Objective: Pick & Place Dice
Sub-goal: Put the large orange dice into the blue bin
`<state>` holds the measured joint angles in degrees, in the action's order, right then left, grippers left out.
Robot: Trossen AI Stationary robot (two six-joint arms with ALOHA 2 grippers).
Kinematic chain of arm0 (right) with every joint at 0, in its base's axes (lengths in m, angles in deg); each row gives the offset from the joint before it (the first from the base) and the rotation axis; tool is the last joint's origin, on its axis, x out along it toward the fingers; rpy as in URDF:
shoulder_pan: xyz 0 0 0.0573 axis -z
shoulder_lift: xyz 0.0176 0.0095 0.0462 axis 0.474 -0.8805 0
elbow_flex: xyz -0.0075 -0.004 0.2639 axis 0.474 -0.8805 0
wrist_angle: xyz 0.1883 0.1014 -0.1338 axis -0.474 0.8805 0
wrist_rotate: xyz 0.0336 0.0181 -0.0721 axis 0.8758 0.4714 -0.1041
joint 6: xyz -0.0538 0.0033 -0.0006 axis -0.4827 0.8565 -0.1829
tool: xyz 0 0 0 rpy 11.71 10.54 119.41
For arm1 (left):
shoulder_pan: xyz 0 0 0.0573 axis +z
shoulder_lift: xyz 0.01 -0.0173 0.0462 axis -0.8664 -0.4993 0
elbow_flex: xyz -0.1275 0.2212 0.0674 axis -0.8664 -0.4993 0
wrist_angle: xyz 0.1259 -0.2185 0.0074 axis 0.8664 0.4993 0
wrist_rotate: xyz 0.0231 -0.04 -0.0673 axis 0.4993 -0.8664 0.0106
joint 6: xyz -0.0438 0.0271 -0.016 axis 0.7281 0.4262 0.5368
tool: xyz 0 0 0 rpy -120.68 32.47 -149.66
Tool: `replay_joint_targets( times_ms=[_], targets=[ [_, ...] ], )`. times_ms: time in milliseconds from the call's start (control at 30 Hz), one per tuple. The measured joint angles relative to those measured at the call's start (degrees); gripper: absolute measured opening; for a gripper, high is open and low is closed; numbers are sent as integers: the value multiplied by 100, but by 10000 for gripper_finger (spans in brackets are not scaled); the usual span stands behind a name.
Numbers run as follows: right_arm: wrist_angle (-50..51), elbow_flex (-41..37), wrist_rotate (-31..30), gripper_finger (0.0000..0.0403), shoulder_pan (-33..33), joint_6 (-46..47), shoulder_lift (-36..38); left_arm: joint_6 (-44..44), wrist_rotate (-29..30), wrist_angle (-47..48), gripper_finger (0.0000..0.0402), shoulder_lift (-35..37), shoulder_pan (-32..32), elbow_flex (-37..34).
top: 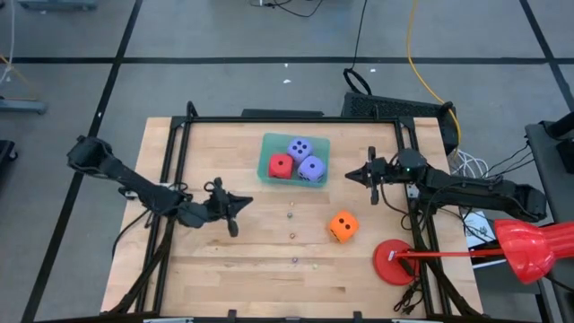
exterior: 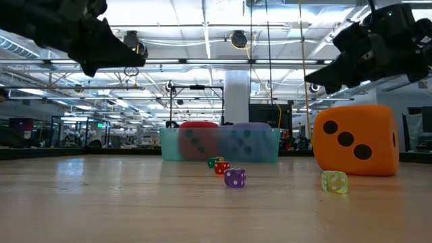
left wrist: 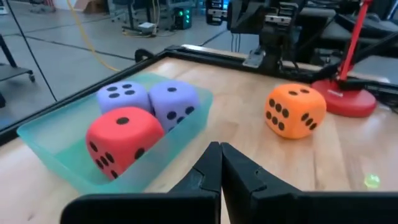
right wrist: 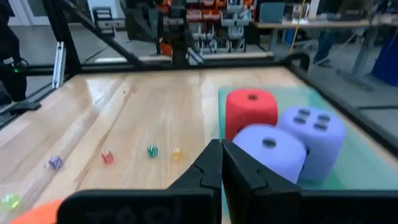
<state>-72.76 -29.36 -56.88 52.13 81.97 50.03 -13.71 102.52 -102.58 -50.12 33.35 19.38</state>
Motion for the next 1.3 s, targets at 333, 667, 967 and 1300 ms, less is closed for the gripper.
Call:
replay_joint_targets(
  times_ms=[333, 667, 967, 1300],
  targets=[
    [-39, -352, -856, 0, -183, 323, -7, -323, -770, -955, 3, -1115, 380, -3],
    [17, -589, -1075, 0, -560, 474, -7, -350, -1810, -970, 20, -1237, 1034, -5],
    [302, -662, -1385, 0, -885, 688, -7, -26, -2294, -1225, 21, -1240, 1199, 116],
    [1782, 223, -2041, 0, -1302, 774, -41, -438, -2885, -1208, 5, -2534, 1206, 1103]
  ],
)
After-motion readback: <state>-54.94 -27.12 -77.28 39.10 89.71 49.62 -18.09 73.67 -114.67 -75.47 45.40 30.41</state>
